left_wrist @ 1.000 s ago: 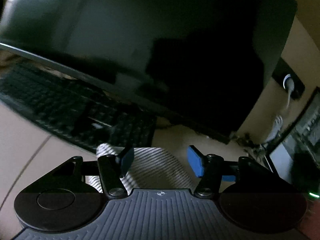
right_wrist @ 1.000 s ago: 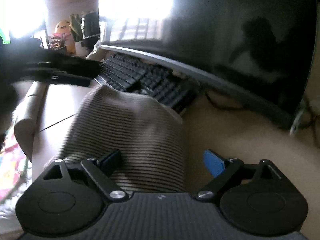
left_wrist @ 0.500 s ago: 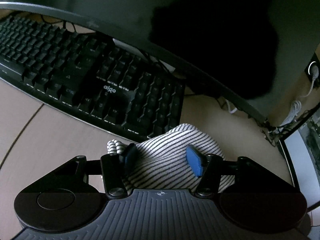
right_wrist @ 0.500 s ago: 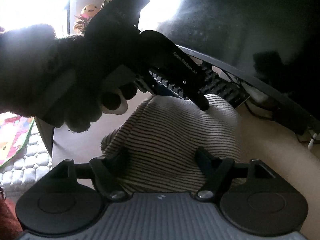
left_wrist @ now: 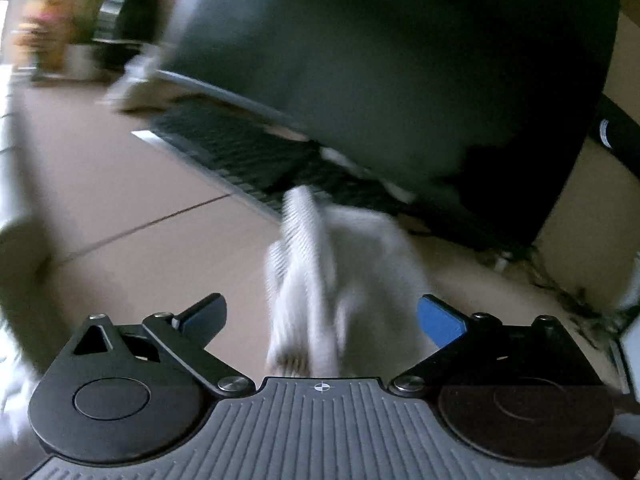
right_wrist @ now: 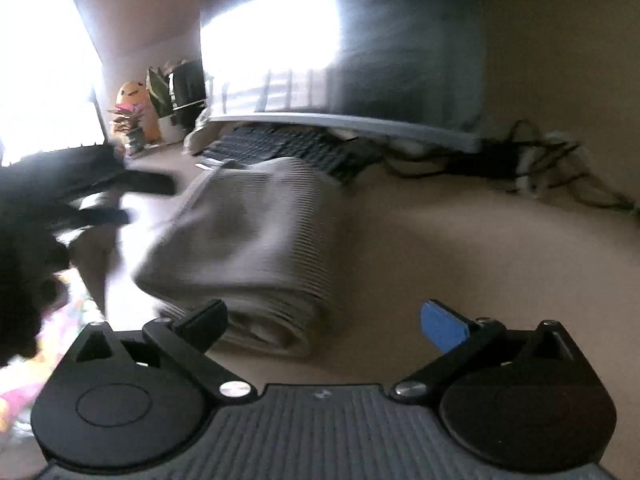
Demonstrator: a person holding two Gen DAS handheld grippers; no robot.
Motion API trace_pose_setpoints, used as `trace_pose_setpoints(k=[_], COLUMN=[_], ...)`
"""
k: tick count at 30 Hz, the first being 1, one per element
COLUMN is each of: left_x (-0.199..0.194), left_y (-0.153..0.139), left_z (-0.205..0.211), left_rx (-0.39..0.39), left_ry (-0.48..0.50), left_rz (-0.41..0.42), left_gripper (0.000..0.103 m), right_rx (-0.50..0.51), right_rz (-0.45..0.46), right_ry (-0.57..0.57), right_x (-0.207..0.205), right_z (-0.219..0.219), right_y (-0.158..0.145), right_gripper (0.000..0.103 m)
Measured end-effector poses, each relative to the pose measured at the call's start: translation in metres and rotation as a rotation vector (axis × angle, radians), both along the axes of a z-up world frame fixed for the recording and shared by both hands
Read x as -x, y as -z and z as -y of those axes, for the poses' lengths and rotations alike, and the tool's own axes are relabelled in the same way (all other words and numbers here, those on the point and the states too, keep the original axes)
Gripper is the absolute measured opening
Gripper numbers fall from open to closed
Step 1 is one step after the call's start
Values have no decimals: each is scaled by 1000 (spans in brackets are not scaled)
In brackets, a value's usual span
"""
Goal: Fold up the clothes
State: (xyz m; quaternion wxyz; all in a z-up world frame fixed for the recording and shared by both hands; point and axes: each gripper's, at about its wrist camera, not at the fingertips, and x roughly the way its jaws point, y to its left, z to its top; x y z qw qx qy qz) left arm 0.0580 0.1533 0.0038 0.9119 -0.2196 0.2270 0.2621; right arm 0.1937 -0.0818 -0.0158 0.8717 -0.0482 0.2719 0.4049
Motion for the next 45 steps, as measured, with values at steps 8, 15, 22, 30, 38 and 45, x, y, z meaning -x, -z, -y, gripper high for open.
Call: trace_pose_setpoints(k=[8,15,22,30,38,45], left_x=[44,54,49,39,33,31], left_y=[50,34,29,24,24,23], left_z=[79,108,133,152,169,183], left_rx=[27,-90,-134,-179,-187,-191], left_ry=[-182,-247,-239,-210,-205,-238], left_rz=[-180,-158,-189,-196,-218,-213], left_gripper=[103,103,103,103,103,103], right_rx=[29,7,-55,-48,-72,-96], right_rz=[98,77,105,136,69,98], right_ry=[10,2,55,21,12,-13], right_x=[10,8,13,23,15,21], right_z=[33,46,63,69,79,83], right_y=[19,20,16,14,17,15], right_gripper=[103,103,103,103,103,103])
